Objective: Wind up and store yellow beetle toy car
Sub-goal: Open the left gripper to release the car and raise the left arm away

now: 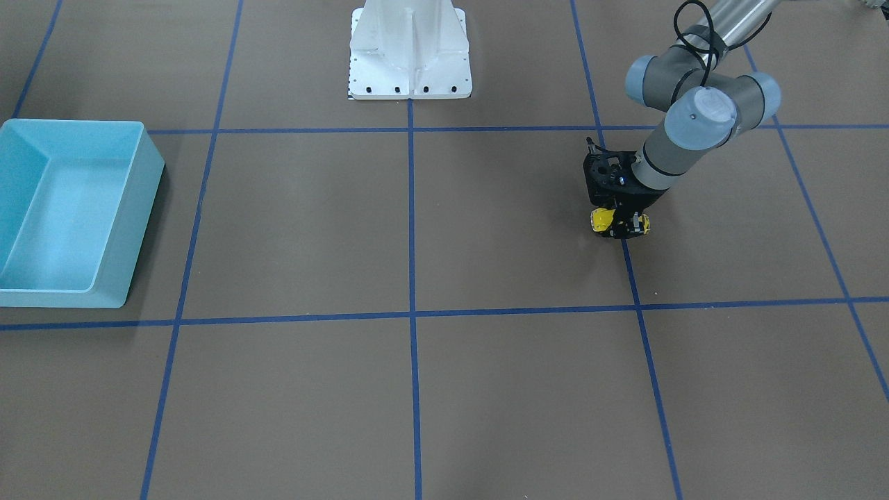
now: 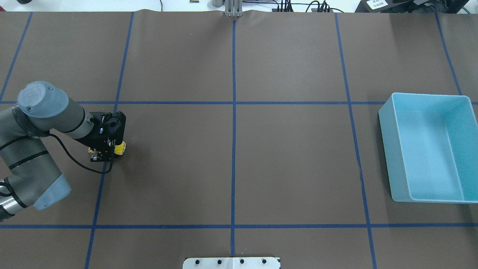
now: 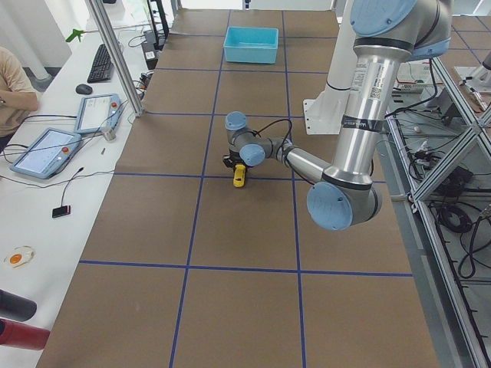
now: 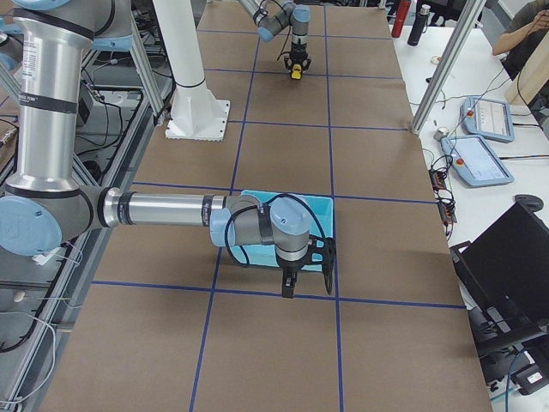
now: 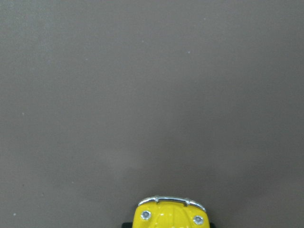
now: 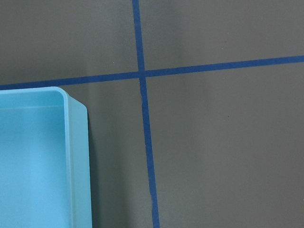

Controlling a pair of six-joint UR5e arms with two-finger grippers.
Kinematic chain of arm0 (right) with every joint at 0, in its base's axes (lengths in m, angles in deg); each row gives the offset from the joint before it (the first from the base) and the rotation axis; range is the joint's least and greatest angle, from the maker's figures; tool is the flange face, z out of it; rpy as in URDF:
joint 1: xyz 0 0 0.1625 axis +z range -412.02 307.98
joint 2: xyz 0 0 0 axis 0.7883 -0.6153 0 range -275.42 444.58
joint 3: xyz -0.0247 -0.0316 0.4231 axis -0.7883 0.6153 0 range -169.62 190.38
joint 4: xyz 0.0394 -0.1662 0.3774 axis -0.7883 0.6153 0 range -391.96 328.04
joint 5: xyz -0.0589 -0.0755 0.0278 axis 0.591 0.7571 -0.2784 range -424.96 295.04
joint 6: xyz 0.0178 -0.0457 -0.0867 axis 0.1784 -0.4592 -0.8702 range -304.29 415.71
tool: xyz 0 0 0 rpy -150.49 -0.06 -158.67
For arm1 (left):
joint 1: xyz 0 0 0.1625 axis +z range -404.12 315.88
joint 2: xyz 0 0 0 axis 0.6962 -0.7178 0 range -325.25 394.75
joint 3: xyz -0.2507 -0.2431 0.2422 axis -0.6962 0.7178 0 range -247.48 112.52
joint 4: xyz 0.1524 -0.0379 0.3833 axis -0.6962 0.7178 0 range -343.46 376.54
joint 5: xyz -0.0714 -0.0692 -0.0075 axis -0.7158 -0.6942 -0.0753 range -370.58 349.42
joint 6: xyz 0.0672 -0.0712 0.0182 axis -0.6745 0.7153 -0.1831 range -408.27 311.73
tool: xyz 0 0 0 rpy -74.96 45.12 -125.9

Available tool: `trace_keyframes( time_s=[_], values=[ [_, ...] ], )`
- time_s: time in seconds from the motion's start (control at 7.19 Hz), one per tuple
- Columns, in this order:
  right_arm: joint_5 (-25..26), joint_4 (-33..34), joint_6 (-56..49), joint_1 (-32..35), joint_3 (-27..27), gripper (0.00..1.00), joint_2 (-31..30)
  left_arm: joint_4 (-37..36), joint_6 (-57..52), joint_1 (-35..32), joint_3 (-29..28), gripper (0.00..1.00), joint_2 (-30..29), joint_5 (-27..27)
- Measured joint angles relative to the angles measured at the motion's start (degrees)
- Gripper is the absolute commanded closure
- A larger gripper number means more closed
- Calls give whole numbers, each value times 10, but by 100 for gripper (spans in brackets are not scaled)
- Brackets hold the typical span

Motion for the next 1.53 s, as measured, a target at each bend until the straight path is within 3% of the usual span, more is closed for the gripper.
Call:
trace_keyframes(
  time_s=[0.97, 1.53],
  values=[
    [0, 0, 0, 0, 0, 0, -1, 7, -2, -43, 7, 0, 7, -28],
    [0, -1, 0, 0, 1, 0, 2, -16, 6, -147, -1, 0, 28, -29]
  ],
)
